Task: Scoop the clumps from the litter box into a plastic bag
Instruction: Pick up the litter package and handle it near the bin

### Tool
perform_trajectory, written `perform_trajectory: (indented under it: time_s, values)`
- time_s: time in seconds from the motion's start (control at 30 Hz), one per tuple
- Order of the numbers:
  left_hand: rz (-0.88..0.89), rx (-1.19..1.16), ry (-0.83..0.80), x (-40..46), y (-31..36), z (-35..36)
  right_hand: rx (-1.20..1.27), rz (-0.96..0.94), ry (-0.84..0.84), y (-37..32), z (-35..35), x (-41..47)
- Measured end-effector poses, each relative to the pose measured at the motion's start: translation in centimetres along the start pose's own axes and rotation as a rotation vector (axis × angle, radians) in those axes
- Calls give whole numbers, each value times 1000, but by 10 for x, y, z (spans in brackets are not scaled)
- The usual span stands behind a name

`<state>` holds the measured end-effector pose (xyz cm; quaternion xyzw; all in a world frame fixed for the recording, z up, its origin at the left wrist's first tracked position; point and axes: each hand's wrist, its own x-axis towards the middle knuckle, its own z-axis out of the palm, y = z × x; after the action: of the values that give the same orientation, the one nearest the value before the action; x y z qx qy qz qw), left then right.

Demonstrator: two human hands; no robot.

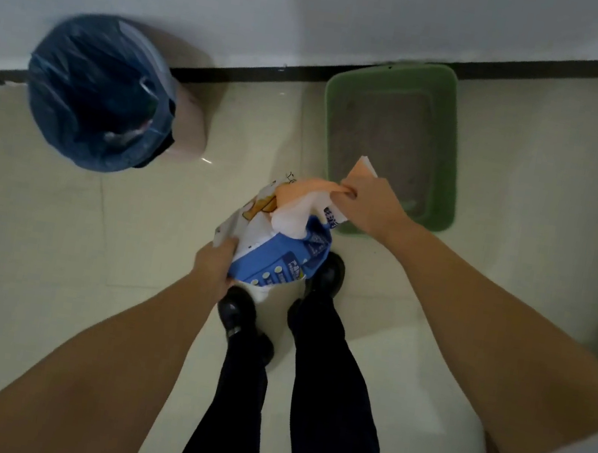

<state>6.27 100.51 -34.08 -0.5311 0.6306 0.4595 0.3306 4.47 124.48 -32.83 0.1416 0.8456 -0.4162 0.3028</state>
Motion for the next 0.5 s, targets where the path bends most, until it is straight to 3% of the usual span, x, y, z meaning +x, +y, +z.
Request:
perform_trajectory:
  time_s: [0.5]
  values:
    - [95,27,-1,7,18,-7,-201,57,-78,23,-3,23]
